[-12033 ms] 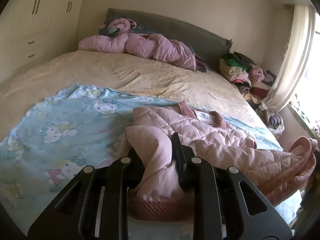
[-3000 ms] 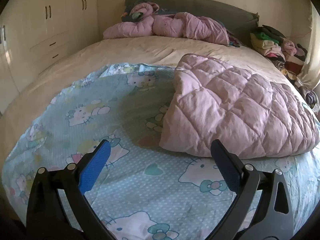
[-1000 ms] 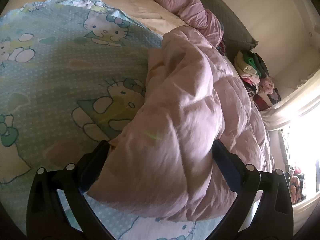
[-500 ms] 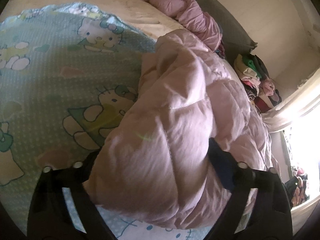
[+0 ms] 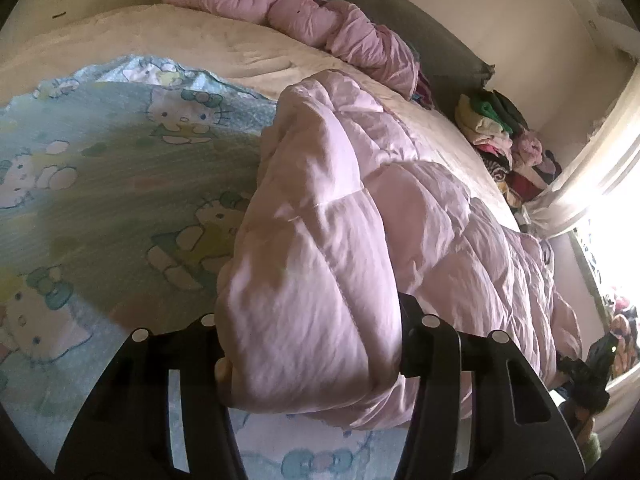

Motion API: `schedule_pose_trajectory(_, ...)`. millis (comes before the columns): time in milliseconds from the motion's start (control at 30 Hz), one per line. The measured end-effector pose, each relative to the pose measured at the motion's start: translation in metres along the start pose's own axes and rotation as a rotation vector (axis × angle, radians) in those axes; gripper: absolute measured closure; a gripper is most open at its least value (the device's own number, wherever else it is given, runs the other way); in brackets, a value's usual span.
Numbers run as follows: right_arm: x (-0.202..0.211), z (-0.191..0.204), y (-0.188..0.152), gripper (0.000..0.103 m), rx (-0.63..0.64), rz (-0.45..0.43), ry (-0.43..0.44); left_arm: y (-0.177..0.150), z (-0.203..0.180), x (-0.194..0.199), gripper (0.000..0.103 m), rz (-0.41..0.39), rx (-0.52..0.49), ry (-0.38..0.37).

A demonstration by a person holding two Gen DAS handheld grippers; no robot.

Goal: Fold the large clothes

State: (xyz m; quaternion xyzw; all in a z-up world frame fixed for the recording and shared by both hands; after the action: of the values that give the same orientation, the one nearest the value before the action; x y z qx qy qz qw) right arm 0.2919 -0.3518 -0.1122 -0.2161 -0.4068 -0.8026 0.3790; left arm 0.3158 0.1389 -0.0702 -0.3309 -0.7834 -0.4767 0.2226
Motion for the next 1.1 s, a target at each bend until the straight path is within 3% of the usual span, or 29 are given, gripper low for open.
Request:
schedule_pose_trajectory(267,0.018,-0.007,-0.013,0.052,-0.014,0.021,0.012,-0.030,-0.004,0.035,0.060,0.002,-0.020,0.043)
schedule_pose_trajectory(400,0.020,-0.018,-0.021,0.036,-0.071,0.009,-0.017,-0.042,-0.002,0.038,0.056,0.000,-0.037,0.073)
schedule_pose_trajectory(467,0.023,-0.021,-0.024,0.027,-0.091,0.003,-0.043,-0.045,0.001,0.038,0.050,-0.003,-0.043,0.092)
schedule_pose_trajectory(533,0.029,-0.021,-0.029,0.011,-0.092,-0.009,-0.096,-0.044,0.002,0.040,0.041,-0.008,-0.053,0.116)
schedule_pose_trajectory(600,0.039,-0.019,-0.034,0.005,-0.068,-0.030,-0.141,-0.044,-0.002,0.044,0.035,-0.014,-0.086,0.156)
schedule_pose_trajectory(667,0.055,-0.014,-0.041,0.005,-0.034,-0.051,-0.184,-0.048,-0.007,0.053,0.024,-0.033,-0.125,0.196)
schedule_pose_trajectory(833,0.103,0.014,-0.063,0.004,0.123,-0.181,-0.277,-0.058,-0.025,0.081,0.011,-0.087,-0.194,0.225)
schedule_pose_trajectory(1100,0.155,0.069,-0.098,0.004,0.287,-0.294,-0.271,-0.087,-0.055,0.141,0.010,-0.173,-0.275,0.184)
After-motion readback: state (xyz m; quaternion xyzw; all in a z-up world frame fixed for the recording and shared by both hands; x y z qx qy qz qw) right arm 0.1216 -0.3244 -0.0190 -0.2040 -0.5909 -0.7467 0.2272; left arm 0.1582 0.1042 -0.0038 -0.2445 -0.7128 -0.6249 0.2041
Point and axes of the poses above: each gripper's, at about its wrist camera, not at the fingertips, and x roughly against the way its jaws point, z to its left, y to its top, the point moved 2 cm from there along -x, roughly the way its jaws point, and after that the axes turned 1 degree about z, right-handed, at the moved point
